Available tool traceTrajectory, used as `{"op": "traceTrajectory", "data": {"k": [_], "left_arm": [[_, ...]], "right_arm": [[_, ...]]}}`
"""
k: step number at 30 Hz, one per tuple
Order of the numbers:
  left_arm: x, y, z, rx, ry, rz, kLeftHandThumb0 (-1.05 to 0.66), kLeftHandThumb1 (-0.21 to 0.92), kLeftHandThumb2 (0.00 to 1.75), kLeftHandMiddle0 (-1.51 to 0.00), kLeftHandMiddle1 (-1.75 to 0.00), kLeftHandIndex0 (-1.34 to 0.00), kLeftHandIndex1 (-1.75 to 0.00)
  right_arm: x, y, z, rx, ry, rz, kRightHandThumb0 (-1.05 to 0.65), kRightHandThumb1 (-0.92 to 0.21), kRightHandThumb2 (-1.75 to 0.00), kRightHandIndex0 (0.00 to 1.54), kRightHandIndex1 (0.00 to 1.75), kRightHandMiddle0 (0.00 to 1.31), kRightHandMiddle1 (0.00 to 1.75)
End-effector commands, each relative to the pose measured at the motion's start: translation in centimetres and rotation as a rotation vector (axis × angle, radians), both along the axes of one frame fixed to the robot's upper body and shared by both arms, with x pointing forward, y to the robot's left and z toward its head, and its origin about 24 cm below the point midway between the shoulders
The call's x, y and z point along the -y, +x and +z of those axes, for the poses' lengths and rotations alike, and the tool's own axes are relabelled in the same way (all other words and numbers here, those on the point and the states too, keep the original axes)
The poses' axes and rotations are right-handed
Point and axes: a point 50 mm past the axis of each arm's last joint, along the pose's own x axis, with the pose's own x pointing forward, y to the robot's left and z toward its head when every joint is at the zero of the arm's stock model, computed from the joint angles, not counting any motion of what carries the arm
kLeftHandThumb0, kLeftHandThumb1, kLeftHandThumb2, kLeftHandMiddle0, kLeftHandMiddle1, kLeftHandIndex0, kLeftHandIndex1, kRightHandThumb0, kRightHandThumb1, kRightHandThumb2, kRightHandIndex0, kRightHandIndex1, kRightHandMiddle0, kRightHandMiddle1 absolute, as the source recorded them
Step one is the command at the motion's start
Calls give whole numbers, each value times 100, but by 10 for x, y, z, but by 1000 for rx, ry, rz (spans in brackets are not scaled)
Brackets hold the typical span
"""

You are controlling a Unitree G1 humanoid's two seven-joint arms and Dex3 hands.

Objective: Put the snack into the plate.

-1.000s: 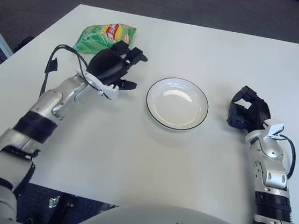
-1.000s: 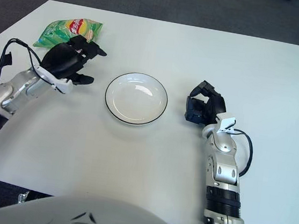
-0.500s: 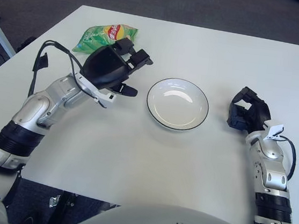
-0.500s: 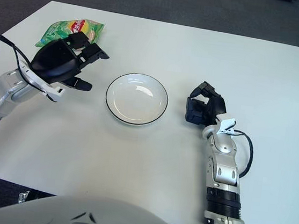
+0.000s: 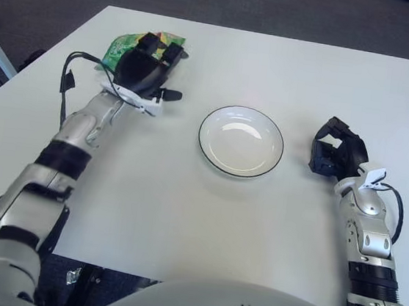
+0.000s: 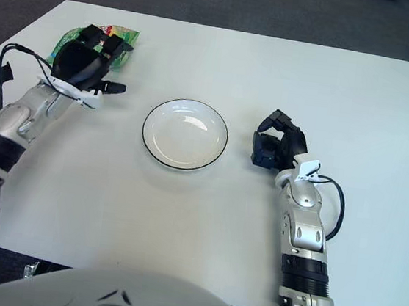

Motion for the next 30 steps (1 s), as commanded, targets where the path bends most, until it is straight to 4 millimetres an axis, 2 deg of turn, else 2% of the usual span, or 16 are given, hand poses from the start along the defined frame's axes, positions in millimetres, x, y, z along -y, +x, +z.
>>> {"op": "traceTrajectory", "data": {"k": [1,8,14,24,30], "left_arm": [[-1,10,7,43,-19,45,-72,92,81,-10,-68,0,-91],[-2,21,10,34,-34,109,-75,92,91,-7,-58,0,-80],[-6,45,11,-40,-8,204,-80,92,102,-4,-49,0,-71],[-4,53,10,-70,10,250,-87,92,113,-1,-42,0,-64],[-2,57,7,-118,30,294,-90,92,117,0,-30,0,-54]], "right_arm": [[5,-19,-42,-199,4,-29,-48,-31,-132,130,175,62,175],[5,-19,-42,-199,12,-34,-48,-33,-130,129,175,60,175],[4,-18,-41,-200,13,-26,-48,-33,-130,129,175,60,175],[5,-19,-42,-213,-8,-8,-47,-33,-129,130,175,60,175],[5,-18,-41,-210,-6,-11,-48,-33,-130,129,175,60,175]]}}
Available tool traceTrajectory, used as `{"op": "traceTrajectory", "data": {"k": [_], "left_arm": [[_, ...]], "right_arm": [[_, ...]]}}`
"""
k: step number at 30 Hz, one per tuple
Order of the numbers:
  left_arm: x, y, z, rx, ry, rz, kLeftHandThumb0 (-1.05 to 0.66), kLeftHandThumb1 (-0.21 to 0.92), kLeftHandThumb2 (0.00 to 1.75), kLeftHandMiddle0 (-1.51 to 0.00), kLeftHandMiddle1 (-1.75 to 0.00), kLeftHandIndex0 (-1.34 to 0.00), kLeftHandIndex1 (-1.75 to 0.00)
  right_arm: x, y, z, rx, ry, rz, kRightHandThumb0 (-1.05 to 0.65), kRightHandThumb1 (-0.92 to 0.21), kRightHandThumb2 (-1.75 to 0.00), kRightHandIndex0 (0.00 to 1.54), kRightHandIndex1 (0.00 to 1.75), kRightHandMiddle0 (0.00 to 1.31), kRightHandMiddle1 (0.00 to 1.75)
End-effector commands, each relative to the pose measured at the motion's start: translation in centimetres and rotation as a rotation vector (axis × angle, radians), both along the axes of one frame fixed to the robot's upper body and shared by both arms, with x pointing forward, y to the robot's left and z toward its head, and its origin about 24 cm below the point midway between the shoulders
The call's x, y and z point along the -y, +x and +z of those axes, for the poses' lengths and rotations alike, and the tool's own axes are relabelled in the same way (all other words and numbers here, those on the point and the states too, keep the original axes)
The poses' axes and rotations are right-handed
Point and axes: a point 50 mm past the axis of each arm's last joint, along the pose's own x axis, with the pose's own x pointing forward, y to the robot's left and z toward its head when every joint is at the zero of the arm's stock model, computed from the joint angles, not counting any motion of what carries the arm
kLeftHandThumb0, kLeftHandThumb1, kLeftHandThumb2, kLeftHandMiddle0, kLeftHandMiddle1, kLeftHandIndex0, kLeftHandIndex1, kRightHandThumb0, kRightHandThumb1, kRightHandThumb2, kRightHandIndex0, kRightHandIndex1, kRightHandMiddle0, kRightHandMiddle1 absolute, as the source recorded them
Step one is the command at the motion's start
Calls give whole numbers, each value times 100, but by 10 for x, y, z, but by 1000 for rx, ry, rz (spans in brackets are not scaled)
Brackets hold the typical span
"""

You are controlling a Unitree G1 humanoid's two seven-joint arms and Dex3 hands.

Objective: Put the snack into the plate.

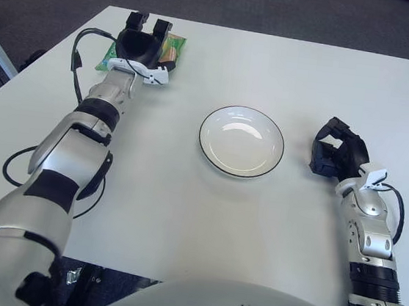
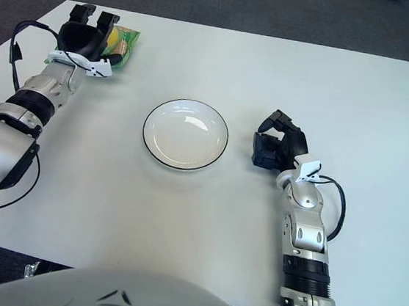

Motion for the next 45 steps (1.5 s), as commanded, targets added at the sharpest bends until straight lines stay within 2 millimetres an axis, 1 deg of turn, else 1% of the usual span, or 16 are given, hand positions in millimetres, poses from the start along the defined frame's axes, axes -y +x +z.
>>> {"op": "traceTrajectory", "data": {"k": [1,2,6,12,18,23,27,33,38,40,45], "left_arm": [[1,4,6,-8,7,29,-90,92,117,0,-30,0,-53],[1,4,4,-26,10,43,-90,92,116,-2,-30,0,-57],[0,6,-2,-98,17,95,-93,92,119,-1,-27,0,-52],[-2,6,-12,-198,18,154,-97,92,124,-1,-25,0,-54],[-2,6,-18,-274,1,176,-100,92,127,-3,-25,0,-53],[-2,4,-28,-362,-16,187,-101,92,130,-4,-25,0,-52],[-4,3,-32,-426,-40,198,-101,92,133,-5,-25,0,-51],[-12,-4,-49,-510,-92,226,-100,92,134,-8,-25,0,-53],[-13,-9,-59,-544,-145,218,-100,92,135,-11,-26,0,-55],[-11,-10,-63,-555,-179,202,-100,92,135,-15,-28,0,-57],[-6,-10,-64,-564,-226,153,-101,92,134,-21,-32,0,-63]], "right_arm": [[5,-18,-41,-205,3,-27,-48,-33,-130,129,175,60,175],[5,-18,-41,-206,3,-26,-48,-33,-130,129,175,60,175],[6,-19,-42,-210,2,-22,-48,-33,-130,129,175,60,175],[6,-19,-43,-215,-4,-15,-48,-33,-130,129,175,60,175],[6,-20,-43,-215,-7,-9,-48,-33,-130,129,175,60,175],[5,-21,-42,-209,-9,-2,-48,-33,-130,128,175,61,175],[4,-21,-41,-204,-8,-5,-48,-32,-131,128,175,61,175],[3,-21,-40,-198,-6,-1,-48,-31,-132,127,175,61,175],[3,-21,-40,-199,-13,6,-48,-31,-132,127,175,61,175],[3,-22,-40,-198,-15,9,-48,-31,-132,127,175,62,175],[3,-22,-39,-199,-20,14,-48,-31,-132,127,175,62,175]]}}
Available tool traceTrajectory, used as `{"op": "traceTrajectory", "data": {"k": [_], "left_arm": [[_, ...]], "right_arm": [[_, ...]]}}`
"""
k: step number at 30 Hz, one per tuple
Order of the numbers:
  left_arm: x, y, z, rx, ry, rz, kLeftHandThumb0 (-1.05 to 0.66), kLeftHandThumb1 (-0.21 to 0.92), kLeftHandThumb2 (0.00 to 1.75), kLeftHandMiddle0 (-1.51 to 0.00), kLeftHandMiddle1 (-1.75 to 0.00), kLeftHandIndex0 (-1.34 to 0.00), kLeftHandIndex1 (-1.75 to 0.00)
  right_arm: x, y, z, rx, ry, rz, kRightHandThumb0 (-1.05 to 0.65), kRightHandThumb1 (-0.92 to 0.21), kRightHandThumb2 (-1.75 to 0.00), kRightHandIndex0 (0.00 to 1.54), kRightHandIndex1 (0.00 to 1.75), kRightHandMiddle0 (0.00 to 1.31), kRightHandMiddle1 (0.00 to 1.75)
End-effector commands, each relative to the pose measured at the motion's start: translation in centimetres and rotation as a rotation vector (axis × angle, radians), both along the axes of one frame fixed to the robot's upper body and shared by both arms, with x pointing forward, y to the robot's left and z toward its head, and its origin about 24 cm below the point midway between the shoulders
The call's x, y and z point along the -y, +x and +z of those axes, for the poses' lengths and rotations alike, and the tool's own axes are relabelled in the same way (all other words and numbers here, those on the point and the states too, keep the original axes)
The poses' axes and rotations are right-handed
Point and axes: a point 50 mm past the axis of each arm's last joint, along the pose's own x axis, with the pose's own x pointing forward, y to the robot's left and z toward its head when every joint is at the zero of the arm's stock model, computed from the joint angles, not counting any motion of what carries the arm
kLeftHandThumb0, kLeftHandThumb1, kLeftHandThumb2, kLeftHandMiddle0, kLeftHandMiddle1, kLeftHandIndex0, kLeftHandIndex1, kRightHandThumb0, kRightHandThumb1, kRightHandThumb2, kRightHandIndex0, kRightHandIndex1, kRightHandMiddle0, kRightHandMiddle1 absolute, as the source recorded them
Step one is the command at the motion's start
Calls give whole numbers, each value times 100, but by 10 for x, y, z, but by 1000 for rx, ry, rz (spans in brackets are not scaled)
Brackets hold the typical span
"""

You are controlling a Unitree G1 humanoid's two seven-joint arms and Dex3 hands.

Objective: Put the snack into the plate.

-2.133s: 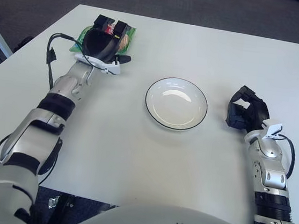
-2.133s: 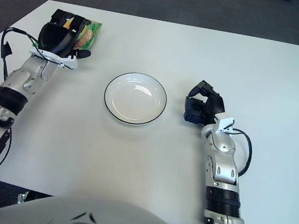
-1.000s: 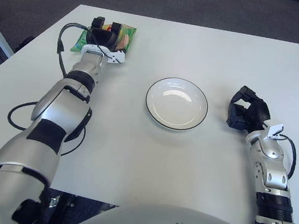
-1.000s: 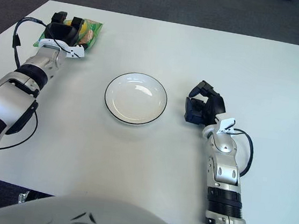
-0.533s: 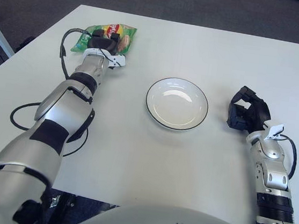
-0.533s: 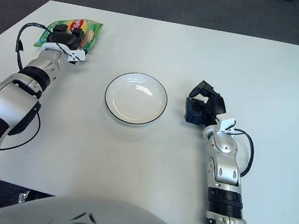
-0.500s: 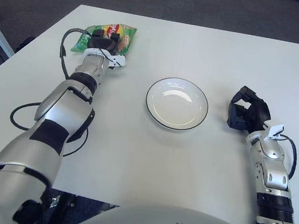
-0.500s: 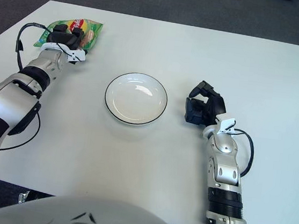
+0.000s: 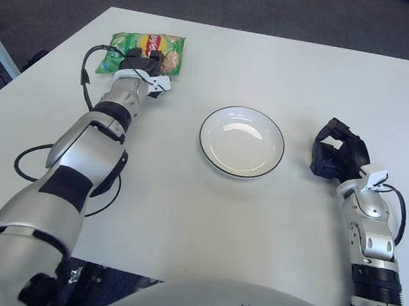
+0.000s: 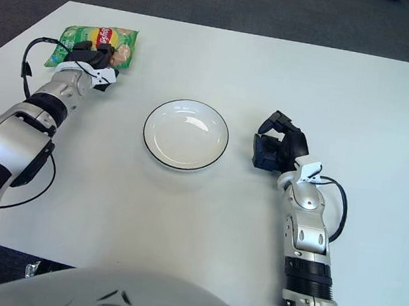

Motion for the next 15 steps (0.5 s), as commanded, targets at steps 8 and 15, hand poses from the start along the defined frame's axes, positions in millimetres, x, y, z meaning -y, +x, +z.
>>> {"op": "traceTrajectory", "data": {"k": [8,15], "left_arm": [[5,-10,-21,-108,-60,-104,-102,92,133,-36,-114,0,-84],[8,-28,-12,3,-16,-327,-103,92,133,-54,-160,0,-105]], "right_arm": [[1,-20,-38,-195,-8,-9,-48,-31,-132,127,175,62,175],[1,-20,-38,-194,-4,-14,-48,-31,-132,126,175,62,175]]}}
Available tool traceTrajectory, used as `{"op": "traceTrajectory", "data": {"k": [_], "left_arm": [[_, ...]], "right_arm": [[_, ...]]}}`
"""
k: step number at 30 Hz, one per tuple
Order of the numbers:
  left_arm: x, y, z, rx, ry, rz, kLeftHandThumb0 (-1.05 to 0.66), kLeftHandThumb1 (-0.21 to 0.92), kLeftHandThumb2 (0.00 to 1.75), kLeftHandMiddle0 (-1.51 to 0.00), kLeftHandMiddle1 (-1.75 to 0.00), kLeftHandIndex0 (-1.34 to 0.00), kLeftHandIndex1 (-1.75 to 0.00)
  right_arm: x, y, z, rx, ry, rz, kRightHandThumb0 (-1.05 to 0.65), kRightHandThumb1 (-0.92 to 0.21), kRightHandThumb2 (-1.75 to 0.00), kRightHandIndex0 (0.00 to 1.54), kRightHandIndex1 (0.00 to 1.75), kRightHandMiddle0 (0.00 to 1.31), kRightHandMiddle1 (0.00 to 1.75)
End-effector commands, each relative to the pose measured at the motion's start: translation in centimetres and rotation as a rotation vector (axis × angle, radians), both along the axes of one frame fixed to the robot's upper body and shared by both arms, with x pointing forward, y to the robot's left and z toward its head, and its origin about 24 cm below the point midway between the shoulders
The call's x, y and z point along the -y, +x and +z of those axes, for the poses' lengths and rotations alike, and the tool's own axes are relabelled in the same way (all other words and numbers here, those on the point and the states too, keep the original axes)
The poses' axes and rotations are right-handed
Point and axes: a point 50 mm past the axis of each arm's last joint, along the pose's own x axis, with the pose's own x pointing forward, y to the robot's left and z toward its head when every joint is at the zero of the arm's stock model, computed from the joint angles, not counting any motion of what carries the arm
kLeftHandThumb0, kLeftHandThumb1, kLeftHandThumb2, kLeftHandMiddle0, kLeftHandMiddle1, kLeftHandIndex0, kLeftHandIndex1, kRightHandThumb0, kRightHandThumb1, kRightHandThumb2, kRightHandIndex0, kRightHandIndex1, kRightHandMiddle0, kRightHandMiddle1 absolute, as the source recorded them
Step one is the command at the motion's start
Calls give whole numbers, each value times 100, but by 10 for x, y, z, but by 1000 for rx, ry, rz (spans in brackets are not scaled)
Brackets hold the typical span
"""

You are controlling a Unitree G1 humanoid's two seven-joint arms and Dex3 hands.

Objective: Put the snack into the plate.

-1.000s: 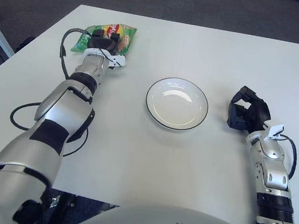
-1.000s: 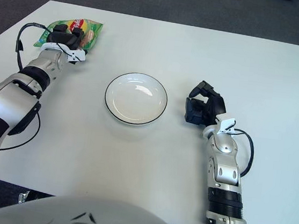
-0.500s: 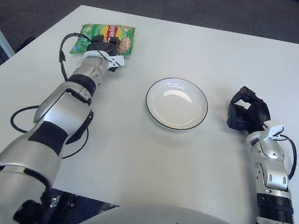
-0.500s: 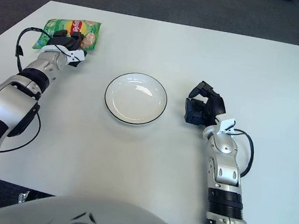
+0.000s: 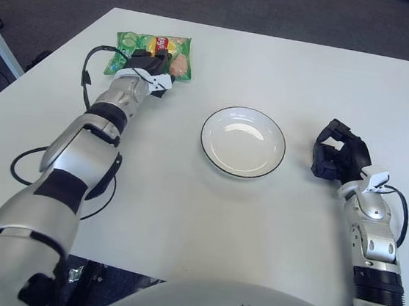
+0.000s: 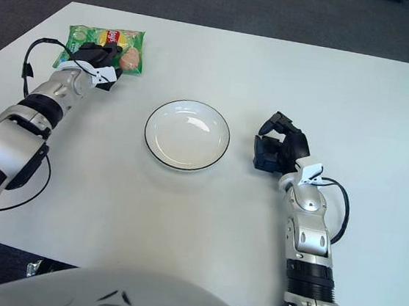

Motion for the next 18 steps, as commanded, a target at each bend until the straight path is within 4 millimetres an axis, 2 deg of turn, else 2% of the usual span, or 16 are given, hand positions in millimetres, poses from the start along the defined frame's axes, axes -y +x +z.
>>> {"op": "traceTrajectory", "data": {"k": [1,2,6,8,10,13,18], "left_arm": [[4,-28,-20,0,30,-137,-103,92,133,-59,-166,0,-109],[6,-33,-18,39,23,-151,-100,92,132,-66,-169,-1,-115],[12,-53,-8,138,-12,-169,-95,92,127,-72,-164,-5,-127],[14,-60,-5,155,-19,-167,-91,92,123,-72,-146,-7,-131],[14,-68,-3,170,-13,-156,-89,92,121,-71,-139,-8,-133],[10,-83,1,189,13,-131,-84,92,109,-59,-123,-10,-133],[11,-103,17,210,77,-121,-82,92,97,-51,-115,-9,-133]], "right_arm": [[1,-18,-40,-200,9,-19,-48,-31,-132,125,175,62,175],[1,-18,-40,-201,9,-19,-48,-31,-132,125,175,61,175],[0,-18,-39,-199,6,-22,-48,-32,-131,125,175,61,175],[0,-18,-39,-198,4,-23,-48,-32,-131,125,175,61,175],[0,-18,-39,-197,4,-22,-48,-32,-131,125,175,61,175],[0,-18,-39,-196,6,-19,-48,-32,-131,125,175,61,175],[0,-17,-39,-199,5,-18,-48,-32,-131,125,175,61,175]]}}
